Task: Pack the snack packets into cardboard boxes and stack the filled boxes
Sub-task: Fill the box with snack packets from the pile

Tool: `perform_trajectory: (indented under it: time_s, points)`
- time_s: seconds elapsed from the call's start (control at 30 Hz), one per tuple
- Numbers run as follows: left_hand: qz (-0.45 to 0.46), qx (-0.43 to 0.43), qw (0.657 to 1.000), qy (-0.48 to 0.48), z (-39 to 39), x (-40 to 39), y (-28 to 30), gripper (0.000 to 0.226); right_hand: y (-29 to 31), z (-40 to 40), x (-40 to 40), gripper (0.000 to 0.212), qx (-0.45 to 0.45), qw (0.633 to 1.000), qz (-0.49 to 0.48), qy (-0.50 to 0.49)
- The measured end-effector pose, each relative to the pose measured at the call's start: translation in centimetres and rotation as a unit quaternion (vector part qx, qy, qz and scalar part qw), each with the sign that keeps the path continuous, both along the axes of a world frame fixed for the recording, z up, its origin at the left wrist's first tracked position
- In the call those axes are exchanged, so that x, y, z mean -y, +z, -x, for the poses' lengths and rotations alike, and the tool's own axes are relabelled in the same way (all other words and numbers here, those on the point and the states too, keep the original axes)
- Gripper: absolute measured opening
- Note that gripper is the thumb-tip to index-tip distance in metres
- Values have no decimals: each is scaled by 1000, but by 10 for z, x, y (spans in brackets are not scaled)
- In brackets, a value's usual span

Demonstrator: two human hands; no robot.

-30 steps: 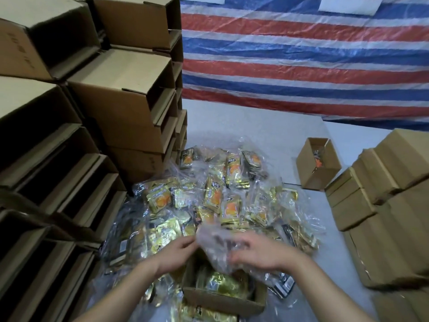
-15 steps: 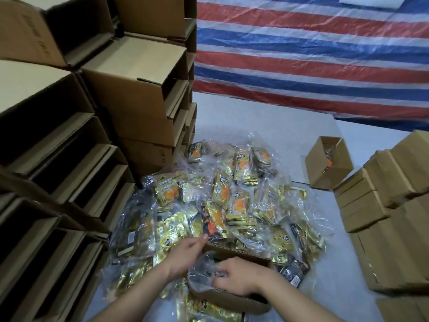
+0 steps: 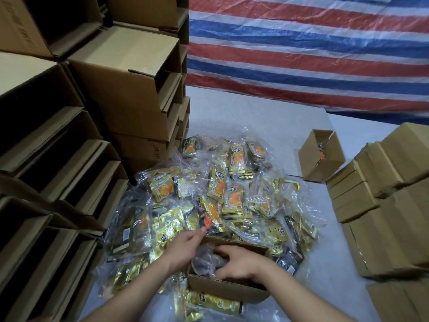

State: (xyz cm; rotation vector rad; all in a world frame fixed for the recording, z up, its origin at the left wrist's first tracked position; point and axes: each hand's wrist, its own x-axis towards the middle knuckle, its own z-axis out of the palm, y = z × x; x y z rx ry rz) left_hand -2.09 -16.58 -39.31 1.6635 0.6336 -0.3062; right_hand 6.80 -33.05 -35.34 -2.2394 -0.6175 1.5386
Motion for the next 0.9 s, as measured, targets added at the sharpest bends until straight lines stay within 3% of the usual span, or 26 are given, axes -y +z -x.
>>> perform_trajectory:
  time_s: [0.07, 0.2, 0.23, 0.4, 0.47, 0.67, 0.83, 0.9]
  points:
    - [-4, 3, 1000, -1, -1, 0, -1, 50, 12, -5, 3, 81, 8, 1000, -6, 5]
    - [-12, 15, 1000, -20, 1, -1, -4, 51, 27, -5, 9, 25, 94, 994, -31, 45]
    - [-21, 17, 999, -23, 1, -1, -5, 52, 28, -2, 8, 21, 97, 994, -31, 45]
    - [-59, 20, 998, 8, -2, 0, -11, 49, 15, 15, -12, 50, 24, 988, 73, 131]
    - [-53, 20, 998, 10, -2, 0, -15, 47, 7, 19, -20, 54, -21, 990, 98, 102]
    - [-62, 15, 998, 1, 0, -2, -16, 47, 13, 12, -16, 25, -50, 995, 78, 43]
    - [-77, 18, 997, 3, -1, 3, -10, 51, 33, -1, -11, 34, -8, 995, 12, 96]
    - [-89, 9, 996, 11, -1, 3, -14, 70, 35, 7, -23, 38, -11, 995, -9, 96]
